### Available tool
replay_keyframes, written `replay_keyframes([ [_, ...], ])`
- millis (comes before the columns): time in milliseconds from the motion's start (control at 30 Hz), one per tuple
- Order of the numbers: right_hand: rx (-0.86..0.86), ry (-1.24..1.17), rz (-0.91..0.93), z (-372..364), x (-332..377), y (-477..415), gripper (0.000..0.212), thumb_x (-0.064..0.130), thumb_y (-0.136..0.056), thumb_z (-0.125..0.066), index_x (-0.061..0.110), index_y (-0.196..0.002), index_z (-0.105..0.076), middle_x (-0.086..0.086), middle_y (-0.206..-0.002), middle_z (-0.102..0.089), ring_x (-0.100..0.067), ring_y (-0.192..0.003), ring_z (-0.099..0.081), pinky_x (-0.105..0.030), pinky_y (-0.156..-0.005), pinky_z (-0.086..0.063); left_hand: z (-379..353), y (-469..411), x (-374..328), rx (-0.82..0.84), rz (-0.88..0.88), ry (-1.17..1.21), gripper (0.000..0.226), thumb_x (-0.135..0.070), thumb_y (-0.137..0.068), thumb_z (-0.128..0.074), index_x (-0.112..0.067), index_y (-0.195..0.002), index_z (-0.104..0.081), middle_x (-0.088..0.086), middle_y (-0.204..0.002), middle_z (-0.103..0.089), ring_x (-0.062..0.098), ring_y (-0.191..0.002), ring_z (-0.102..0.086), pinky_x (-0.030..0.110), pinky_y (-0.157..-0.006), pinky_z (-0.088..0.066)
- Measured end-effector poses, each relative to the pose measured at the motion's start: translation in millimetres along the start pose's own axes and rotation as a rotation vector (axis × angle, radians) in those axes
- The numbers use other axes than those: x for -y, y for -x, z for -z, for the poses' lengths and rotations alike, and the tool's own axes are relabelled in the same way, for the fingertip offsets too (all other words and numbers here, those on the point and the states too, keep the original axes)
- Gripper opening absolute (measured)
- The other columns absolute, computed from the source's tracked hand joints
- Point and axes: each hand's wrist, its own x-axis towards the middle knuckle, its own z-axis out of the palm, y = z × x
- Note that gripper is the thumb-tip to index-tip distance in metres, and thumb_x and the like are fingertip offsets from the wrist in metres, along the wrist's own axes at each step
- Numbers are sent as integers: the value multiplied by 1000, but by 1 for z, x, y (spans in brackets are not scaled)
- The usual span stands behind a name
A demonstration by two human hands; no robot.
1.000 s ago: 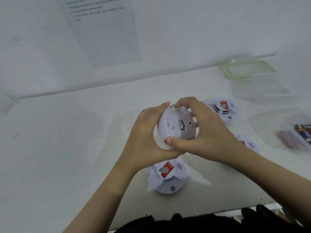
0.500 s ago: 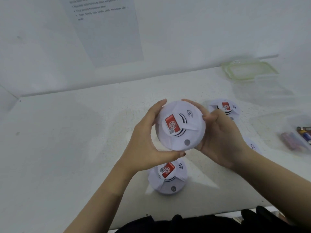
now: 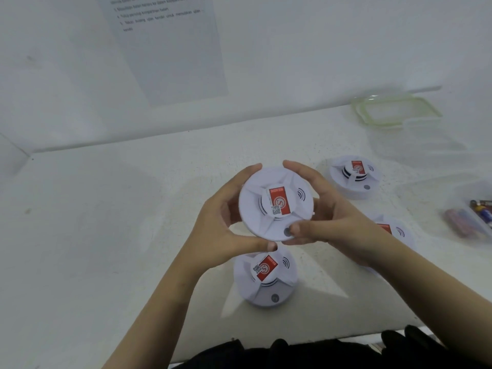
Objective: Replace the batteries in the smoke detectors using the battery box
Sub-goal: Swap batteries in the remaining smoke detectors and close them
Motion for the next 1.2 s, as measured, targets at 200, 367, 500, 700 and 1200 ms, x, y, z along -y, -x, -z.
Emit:
replay_keyframes([
  [200,-58,10,19,-4,-10,-1,83,-8,-70,-67,45,-129,-44,-6,-115,-65,-33,-101,-63,-34,-67,-55,-2,4,3,26,61,67,99,5,-52,-85,-36,-134,-45,-12,-126,-63,13,-116,-62,30,-77,-58],
  [367,-60,3,25,-5,-12,-2,82,-7,-68,-67,44,-128,-45,-5,-115,-65,-32,-100,-64,-32,-66,-55,0,4,4,50,84,96,101,11,-54,-86,-35,-135,-45,-11,-127,-63,13,-116,-61,29,-74,-58],
  [500,-51,1,22,-5,-13,-2,82,-7,-68,-68,44,-128,-45,-6,-115,-65,-30,-99,-64,-34,-67,-55,1,5,4,57,98,116,99,12,-55,-85,-32,-135,-45,-10,-126,-64,13,-115,-62,30,-73,-59],
  [700,-40,-8,19,-5,-14,-4,83,-9,-69,-67,42,-130,-44,-10,-115,-64,-35,-99,-63,-33,-67,-55,4,6,4,50,102,123,98,12,-55,-85,-33,-133,-46,-13,-124,-65,12,-115,-62,29,-73,-59],
  [1200,-25,-5,13,-9,-14,-15,82,-9,-68,-66,41,-130,-44,-11,-114,-64,-32,-96,-63,-34,-68,-54,10,6,7,20,97,124,96,0,-54,-85,-33,-134,-45,-12,-127,-63,13,-116,-61,30,-76,-59],
])
